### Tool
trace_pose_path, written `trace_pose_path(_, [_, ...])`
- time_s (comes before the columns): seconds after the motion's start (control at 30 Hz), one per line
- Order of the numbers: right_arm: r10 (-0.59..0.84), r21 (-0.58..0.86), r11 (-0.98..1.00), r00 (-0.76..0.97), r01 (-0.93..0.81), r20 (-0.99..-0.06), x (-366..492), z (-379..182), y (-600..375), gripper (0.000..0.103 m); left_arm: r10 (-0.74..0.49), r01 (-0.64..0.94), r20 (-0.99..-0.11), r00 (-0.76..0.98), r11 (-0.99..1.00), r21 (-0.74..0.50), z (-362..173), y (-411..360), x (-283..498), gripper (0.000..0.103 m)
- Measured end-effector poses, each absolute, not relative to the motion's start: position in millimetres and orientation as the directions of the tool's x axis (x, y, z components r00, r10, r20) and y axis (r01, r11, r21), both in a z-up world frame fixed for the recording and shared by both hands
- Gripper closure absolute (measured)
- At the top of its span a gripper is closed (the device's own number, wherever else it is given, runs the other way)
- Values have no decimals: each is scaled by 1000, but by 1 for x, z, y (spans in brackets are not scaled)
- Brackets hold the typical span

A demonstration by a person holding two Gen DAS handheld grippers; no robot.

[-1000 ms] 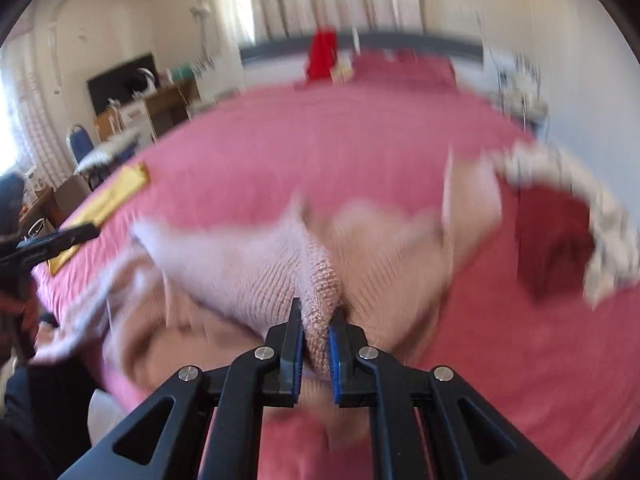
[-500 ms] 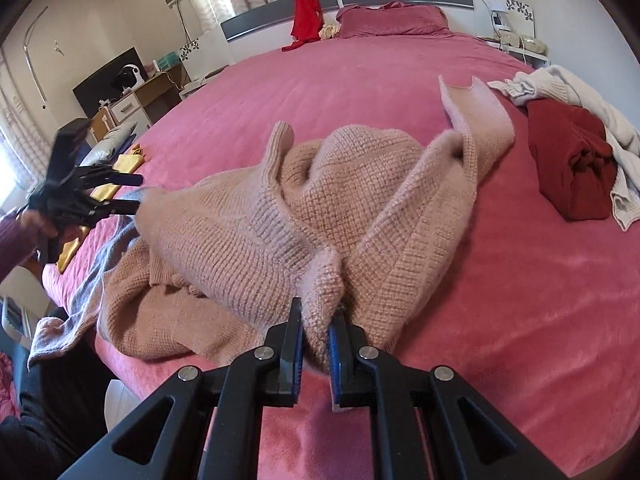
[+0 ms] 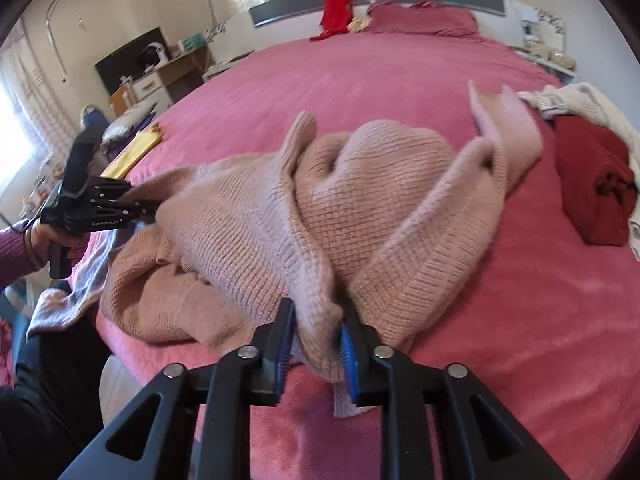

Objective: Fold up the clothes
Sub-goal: 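Hold the sweater with both grippers and raise it high to shake out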

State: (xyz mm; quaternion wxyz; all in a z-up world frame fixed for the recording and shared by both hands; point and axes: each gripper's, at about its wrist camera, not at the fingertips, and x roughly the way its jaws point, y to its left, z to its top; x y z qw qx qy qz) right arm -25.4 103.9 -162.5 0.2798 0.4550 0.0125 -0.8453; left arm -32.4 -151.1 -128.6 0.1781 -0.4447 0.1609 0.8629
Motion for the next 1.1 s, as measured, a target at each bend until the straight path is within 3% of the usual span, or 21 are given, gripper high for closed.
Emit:
trace_pose_path(0.1, [-472,212,-811,-396,545,-788,-29,-159,101,77,175,-462,-800,-574,-876,141,-120,-148,-19,84])
trace_pose_path(0.3, [-412,34,-711,-377,702,-830,-27,-145,74,76,176,-440,-745,-644,-881,173,-99,-144,0,86])
trace_pose_path(0.37, [-321,-70,-716,-416,695,-851,-27,-152,63,93,138,-392,-713,-687,-897,204,-93,-147,-1,86])
trace_pose_path(0.43, [-204,-200,-741,-499,641,-843,-22,-157,54,94,81,-319,-659,-748,-914,250,-83,-144,4,88])
trace_pose_path(0.53, [-111,-427,-738,-718,522,-687,8,-133,39,96,-61,-135,-469,-881,-918,372,-55,-129,24,96])
trace_pose_path(0.63, [-88,-507,-776,-860,375,-502,34,-91,33,96,-107,-16,-334,-936,-938,347,-18,-123,41,96])
trace_pose_path(0.8, [-66,-431,-881,-953,194,-294,31,-17,50,97,-95,37,-169,-981,-947,318,43,-115,58,96])
trace_pose_path(0.93, [-71,-274,-957,-994,92,-85,33,66,69,97,-86,94,39,-995,-949,300,117,-121,89,96])
trace_pose_path(1.1, [-103,-225,-973,-976,58,193,79,166,68,97,-79,134,273,-959,-973,189,221,-151,144,96])
